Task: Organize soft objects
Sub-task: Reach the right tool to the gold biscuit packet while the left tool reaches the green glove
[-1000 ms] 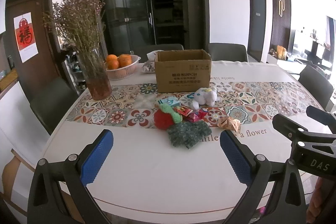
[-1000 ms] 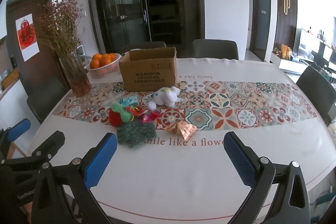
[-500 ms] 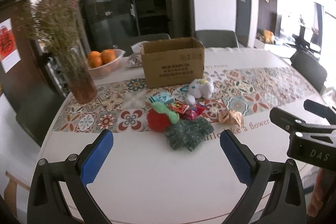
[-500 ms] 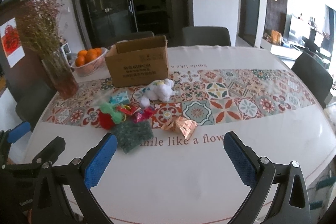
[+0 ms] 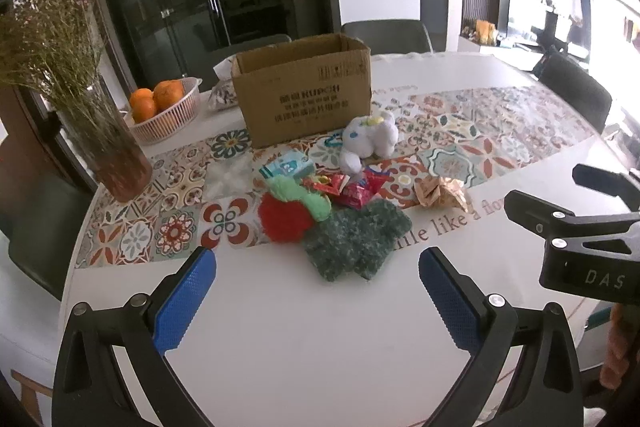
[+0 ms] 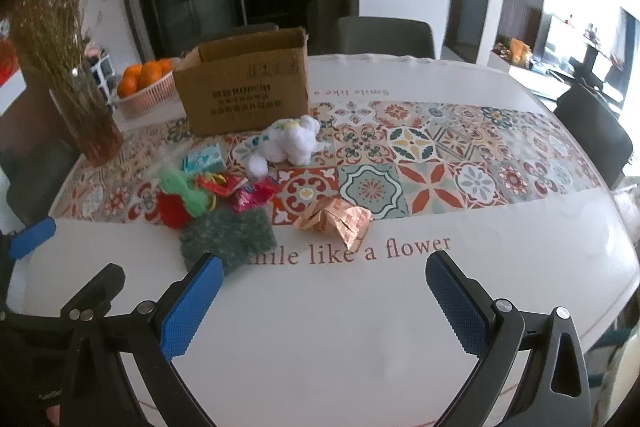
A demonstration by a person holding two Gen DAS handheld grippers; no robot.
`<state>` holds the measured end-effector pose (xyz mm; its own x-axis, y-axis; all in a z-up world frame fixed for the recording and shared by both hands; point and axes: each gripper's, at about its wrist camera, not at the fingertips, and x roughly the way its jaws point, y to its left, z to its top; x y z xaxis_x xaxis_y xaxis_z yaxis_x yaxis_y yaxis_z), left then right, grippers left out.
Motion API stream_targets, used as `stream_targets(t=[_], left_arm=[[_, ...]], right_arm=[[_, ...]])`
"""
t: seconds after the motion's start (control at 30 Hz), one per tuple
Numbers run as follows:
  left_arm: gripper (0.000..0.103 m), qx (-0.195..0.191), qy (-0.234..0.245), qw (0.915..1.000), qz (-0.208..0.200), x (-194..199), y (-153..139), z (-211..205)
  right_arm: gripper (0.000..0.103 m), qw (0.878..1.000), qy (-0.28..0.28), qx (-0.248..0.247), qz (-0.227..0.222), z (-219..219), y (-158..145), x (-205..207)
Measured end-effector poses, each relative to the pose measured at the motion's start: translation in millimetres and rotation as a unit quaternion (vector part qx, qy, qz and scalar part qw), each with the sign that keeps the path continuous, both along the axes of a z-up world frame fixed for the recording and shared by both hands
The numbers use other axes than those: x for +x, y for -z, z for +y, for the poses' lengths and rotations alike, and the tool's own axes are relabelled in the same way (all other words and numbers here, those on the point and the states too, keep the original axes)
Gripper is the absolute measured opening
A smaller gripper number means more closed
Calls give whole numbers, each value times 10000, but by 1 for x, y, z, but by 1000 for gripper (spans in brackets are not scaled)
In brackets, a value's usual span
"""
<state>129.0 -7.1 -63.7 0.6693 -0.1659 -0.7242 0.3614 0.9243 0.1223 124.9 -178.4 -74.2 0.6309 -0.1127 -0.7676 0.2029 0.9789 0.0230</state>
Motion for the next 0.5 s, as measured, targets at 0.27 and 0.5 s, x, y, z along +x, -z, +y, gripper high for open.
stream_targets(t=[0.27, 0.5], left_arm=[[103, 310, -337, 9989, -6, 7, 20, -32], [102, 696, -476, 9964, 47, 14, 50, -60]], right_arm=[[103, 9959, -797, -33, 422, -24, 28, 33], [102, 9858, -1511, -202, 702, -39, 60, 59]])
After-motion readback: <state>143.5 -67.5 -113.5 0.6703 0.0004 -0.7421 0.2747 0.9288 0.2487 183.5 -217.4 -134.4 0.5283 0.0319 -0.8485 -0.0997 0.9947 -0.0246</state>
